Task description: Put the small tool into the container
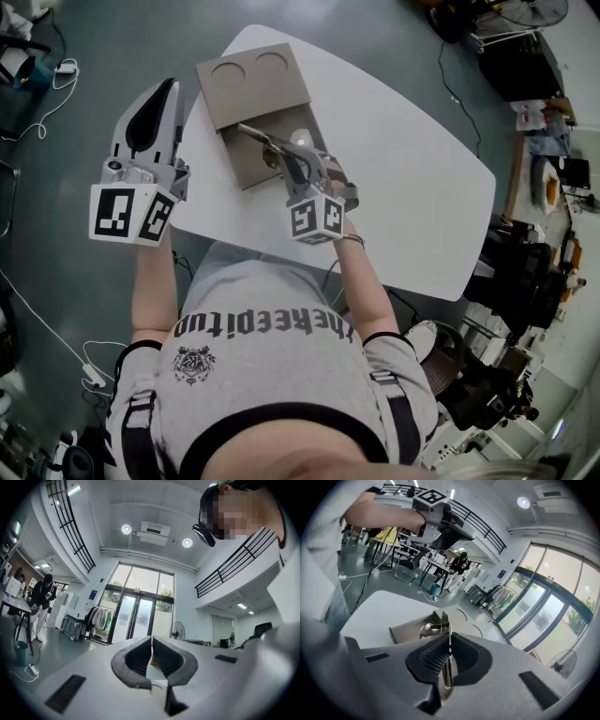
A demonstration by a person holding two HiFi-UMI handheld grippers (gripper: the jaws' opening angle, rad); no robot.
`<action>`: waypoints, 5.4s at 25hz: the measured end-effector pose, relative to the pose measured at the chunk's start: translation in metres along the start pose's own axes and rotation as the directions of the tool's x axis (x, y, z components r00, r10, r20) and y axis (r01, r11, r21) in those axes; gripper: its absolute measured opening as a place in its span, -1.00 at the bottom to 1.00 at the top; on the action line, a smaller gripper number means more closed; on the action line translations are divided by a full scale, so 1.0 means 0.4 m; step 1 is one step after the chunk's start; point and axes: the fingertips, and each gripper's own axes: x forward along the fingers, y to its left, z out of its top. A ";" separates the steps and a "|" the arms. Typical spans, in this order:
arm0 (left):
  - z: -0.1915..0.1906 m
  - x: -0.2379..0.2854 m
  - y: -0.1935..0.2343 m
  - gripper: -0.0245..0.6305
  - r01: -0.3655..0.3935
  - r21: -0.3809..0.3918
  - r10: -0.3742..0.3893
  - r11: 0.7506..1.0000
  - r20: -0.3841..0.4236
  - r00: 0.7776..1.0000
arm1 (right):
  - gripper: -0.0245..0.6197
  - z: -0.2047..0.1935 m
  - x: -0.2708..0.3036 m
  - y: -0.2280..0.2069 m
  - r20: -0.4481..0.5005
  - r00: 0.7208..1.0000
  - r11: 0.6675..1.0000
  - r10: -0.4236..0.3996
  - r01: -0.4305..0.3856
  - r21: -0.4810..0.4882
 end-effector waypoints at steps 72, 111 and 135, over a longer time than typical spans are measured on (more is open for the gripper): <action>0.026 -0.234 -0.134 -0.88 -0.177 0.034 0.176 0.984 0.007 0.984 | -0.91 0.001 -0.121 -0.028 0.160 0.987 0.819 -0.008 -0.086 0.568; 0.125 -0.451 -0.567 -0.88 -0.239 0.128 0.219 0.963 0.156 0.963 | -0.92 0.059 -0.717 -0.171 0.488 0.838 0.801 -0.246 -0.107 0.589; 0.105 -0.462 -0.720 -0.89 -0.262 0.122 0.248 0.957 0.120 0.961 | -0.93 -0.016 -0.881 -0.204 0.528 0.783 0.780 -0.329 -0.091 0.620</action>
